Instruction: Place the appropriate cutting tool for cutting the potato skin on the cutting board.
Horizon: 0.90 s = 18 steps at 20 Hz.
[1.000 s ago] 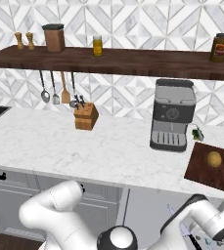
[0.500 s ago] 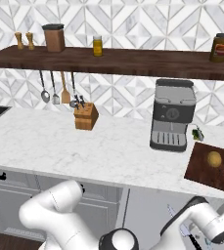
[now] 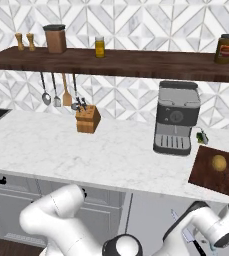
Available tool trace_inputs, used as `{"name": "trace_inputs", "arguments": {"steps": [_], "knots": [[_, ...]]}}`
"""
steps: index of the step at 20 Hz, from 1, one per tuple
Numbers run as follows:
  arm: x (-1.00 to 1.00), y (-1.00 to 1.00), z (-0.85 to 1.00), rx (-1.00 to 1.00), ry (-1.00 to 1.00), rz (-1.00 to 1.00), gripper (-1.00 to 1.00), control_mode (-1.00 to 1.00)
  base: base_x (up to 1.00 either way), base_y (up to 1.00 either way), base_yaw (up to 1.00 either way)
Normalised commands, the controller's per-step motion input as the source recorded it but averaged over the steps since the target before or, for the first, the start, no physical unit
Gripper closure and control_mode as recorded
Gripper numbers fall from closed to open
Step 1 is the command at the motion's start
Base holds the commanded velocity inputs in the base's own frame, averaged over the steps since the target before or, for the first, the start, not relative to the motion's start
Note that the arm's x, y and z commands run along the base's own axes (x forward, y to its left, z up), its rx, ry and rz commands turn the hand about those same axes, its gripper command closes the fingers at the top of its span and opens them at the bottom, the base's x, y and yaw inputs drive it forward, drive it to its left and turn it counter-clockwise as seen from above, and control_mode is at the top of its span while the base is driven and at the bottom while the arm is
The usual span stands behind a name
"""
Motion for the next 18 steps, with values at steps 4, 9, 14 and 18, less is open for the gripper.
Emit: {"name": "trace_inputs", "arguments": {"steps": [4, 9, 14, 18], "knots": [[-0.13, 0.0, -0.12, -0.04, -0.03, 0.0, 1.0, -1.0, 0.0, 0.0, 0.0], [-0.23, -0.01, 0.21, -0.01, 0.0, 0.02, 1.0, -1.0, 0.0, 0.0, 0.0], [-0.71, 0.0, 0.96, 0.0, 0.0, 0.08, 1.0, -1.0, 0.0, 0.0, 0.0], [-0.74, 0.25, 1.0, -0.01, 0.0, 0.06, 1.0, -1.0, 0.0, 0.0, 0.0]]}}
